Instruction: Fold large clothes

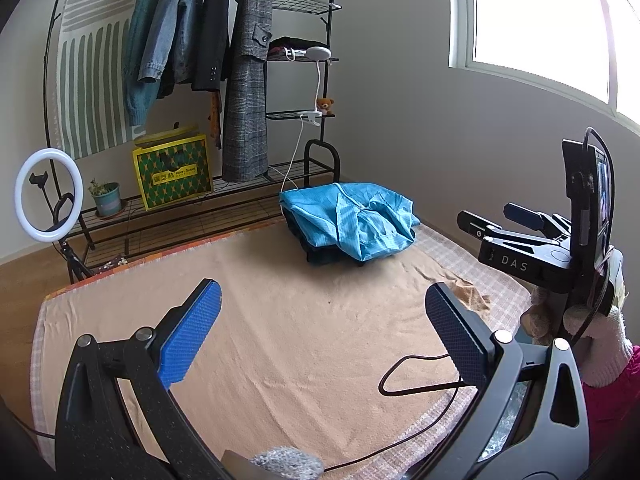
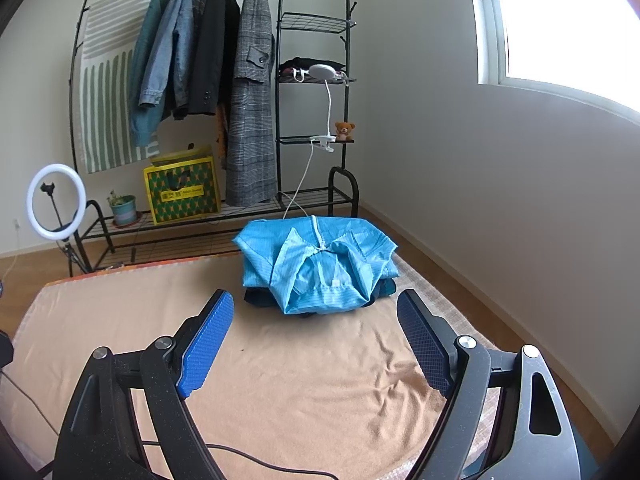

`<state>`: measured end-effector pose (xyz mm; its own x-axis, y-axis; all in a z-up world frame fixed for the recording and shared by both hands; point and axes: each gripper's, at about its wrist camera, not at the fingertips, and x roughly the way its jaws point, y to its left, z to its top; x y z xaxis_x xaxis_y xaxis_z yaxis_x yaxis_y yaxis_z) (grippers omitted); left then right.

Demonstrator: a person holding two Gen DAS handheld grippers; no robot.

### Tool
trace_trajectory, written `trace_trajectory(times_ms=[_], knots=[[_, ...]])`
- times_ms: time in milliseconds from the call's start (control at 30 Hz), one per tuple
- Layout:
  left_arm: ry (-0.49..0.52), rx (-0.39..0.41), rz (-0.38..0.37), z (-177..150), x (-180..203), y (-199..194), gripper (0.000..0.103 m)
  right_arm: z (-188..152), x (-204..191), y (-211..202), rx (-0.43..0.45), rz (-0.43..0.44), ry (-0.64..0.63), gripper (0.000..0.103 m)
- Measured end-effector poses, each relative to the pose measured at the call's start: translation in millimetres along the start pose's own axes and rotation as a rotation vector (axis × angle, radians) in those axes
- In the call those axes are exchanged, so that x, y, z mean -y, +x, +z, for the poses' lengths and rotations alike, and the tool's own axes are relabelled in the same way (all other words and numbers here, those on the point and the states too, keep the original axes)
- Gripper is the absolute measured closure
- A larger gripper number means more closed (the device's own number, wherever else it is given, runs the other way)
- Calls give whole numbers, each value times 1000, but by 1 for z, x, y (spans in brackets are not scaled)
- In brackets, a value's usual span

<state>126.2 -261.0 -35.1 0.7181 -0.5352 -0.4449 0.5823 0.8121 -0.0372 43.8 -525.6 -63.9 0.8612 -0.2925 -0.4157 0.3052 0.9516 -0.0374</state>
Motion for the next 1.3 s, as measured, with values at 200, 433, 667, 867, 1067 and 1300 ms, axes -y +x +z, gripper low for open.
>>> trace_trajectory(times_ms=[200, 433, 667, 867, 1067, 1300], knots=[[-4, 2, 16, 0, 0, -1, 0, -1, -1, -1, 0, 1, 1, 19], [6, 9, 28, -1, -2, -4, 0, 0, -3, -1, 0, 7, -4, 19], [11, 13, 29, -2, -1, -5, 0, 0, -3, -2, 1, 7, -4, 19], [17, 12, 28, -2, -1, -4, 0, 0, -4, -1, 0, 6, -5, 19], [15, 10, 25, -2, -1, -4, 0, -1, -4, -2, -2, 13, -9, 19], [23, 18, 11, -4, -4, -6, 0, -2, -4, -1, -3, 14, -10, 19]])
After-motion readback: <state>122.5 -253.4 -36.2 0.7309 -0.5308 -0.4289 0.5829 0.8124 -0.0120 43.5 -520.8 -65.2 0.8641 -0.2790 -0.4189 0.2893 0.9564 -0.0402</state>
